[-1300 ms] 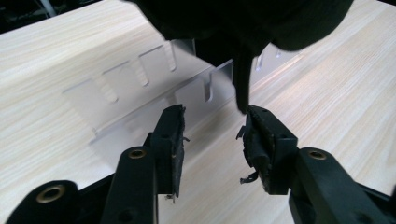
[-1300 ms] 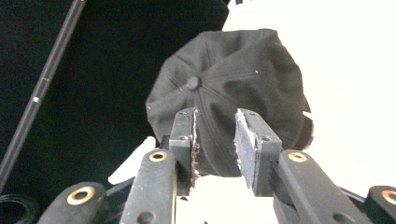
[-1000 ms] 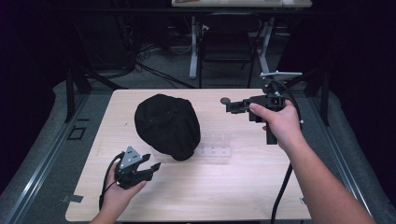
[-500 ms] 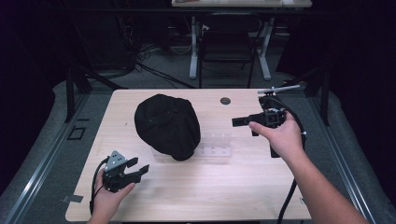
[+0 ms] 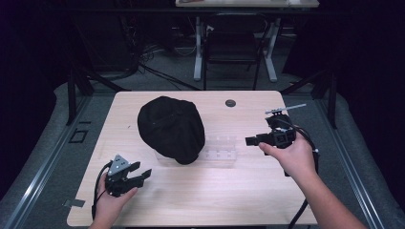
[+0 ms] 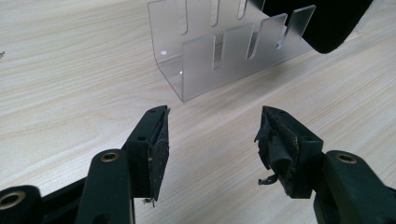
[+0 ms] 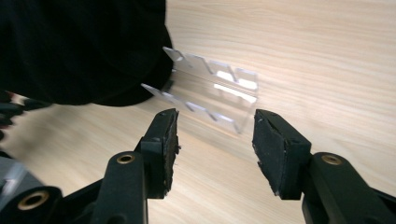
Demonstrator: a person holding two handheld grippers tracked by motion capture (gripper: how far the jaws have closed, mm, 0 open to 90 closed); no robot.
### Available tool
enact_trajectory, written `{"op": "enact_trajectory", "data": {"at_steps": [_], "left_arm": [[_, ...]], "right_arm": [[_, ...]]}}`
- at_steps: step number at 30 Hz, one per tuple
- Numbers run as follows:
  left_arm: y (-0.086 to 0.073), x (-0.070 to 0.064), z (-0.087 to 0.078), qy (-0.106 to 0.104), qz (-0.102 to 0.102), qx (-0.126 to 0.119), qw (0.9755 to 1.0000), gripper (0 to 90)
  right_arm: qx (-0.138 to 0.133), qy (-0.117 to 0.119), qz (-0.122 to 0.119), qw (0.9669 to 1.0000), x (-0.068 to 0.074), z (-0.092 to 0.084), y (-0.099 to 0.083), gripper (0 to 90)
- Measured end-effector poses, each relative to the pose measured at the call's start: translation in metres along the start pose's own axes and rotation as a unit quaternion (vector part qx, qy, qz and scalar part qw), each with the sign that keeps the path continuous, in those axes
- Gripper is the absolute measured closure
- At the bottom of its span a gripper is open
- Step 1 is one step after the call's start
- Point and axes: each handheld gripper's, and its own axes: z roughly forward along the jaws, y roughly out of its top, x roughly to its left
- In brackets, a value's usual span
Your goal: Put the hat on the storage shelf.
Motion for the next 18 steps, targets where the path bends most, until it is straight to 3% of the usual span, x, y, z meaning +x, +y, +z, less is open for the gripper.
{"op": "enact_trajectory", "data": {"at_steps": [4,7,9,11,14,16,18], "left_arm": [[-0.001,0.000,0.002,0.000,0.001,0.003,1.0000,43.5],[-0.002,0.000,0.003,0.000,0.004,0.005,1.0000,43.4],[-0.002,0.000,0.003,0.000,0.005,0.005,1.0000,43.5],[-0.003,-0.001,0.003,-0.001,0.005,0.006,1.0000,43.4],[-0.003,-0.001,0.005,-0.002,0.006,0.009,0.9999,43.4],[-0.004,-0.002,0.006,-0.004,0.006,0.009,0.9999,43.4],[-0.003,-0.002,0.005,-0.008,0.008,0.014,0.9998,43.3]], "right_arm": [[-0.005,0.008,0.006,0.9999,-0.001,0.000,-0.008,49.2],[0.007,-0.008,0.002,0.9999,-0.002,0.003,-0.015,48.8],[0.001,-0.022,-0.008,0.9997,-0.003,0.004,-0.019,48.5],[0.003,-0.008,0.003,1.0000,-0.004,0.006,-0.024,48.4],[0.005,-0.015,-0.005,0.9999,-0.004,0.009,-0.032,48.4],[0.002,-0.001,0.003,1.0000,-0.005,0.010,-0.037,48.5],[0.003,-0.005,0.002,1.0000,-0.005,0.013,-0.043,48.3]]}}
